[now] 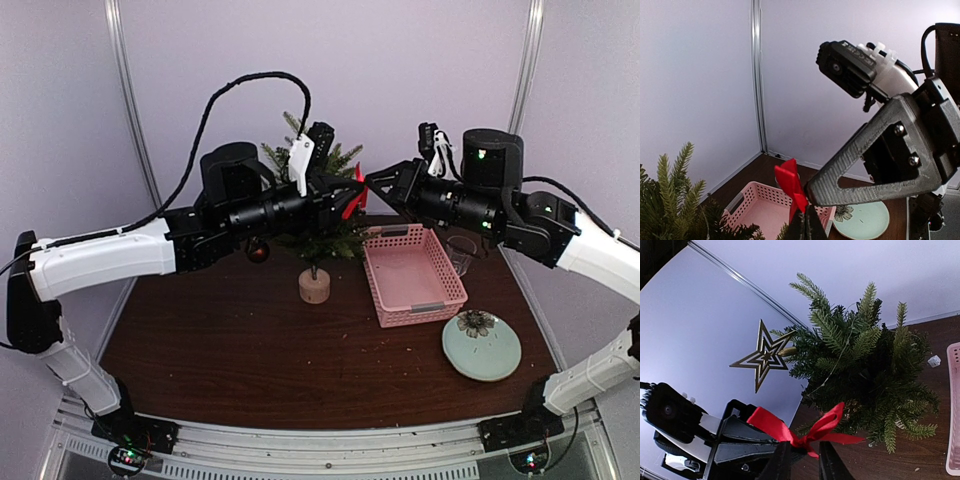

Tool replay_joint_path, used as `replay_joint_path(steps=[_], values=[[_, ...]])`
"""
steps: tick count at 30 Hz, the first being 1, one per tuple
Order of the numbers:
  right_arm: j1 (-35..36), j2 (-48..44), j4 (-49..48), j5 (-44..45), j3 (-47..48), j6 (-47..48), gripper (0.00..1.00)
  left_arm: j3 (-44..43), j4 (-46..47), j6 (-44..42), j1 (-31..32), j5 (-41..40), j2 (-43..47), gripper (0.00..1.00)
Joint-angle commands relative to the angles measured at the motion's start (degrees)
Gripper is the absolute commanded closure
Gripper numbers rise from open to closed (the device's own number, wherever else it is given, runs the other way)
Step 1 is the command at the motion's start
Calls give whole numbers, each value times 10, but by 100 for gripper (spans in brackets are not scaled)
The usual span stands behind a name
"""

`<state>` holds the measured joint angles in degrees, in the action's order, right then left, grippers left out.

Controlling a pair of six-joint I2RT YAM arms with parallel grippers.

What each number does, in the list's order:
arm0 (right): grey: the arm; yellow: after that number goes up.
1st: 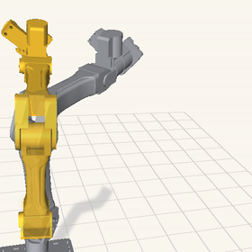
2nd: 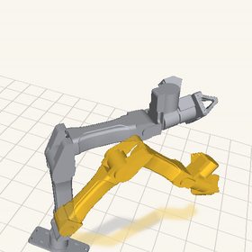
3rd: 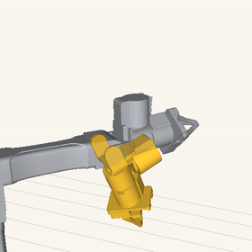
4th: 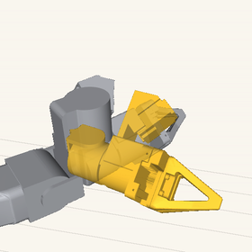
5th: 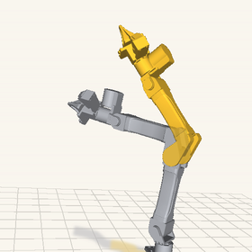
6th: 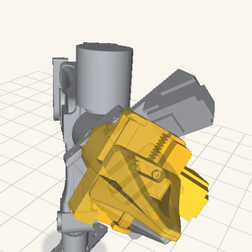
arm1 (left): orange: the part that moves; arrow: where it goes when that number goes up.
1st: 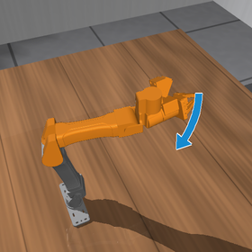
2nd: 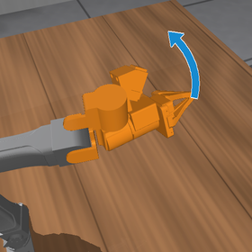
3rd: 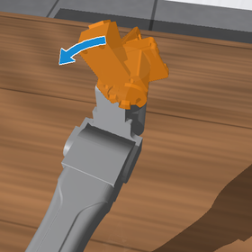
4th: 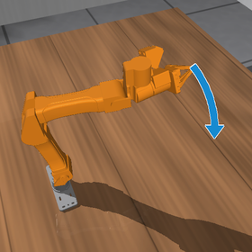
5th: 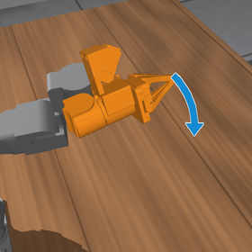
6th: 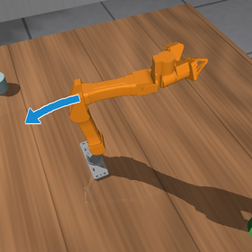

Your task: Decorate the small christmas tree

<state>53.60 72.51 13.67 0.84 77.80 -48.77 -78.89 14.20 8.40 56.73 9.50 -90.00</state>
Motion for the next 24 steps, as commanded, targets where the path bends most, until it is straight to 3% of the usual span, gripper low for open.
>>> replay_joint_path(steps=[1, 24], values=[[-2, 4, 9, -2, 16, -16, 81, -31, 44, -17, 2, -12, -13, 100], [-22, 2, -94, -34, -22, -35, 77, -37, 59, -19, 3, 20, -29, 100]])
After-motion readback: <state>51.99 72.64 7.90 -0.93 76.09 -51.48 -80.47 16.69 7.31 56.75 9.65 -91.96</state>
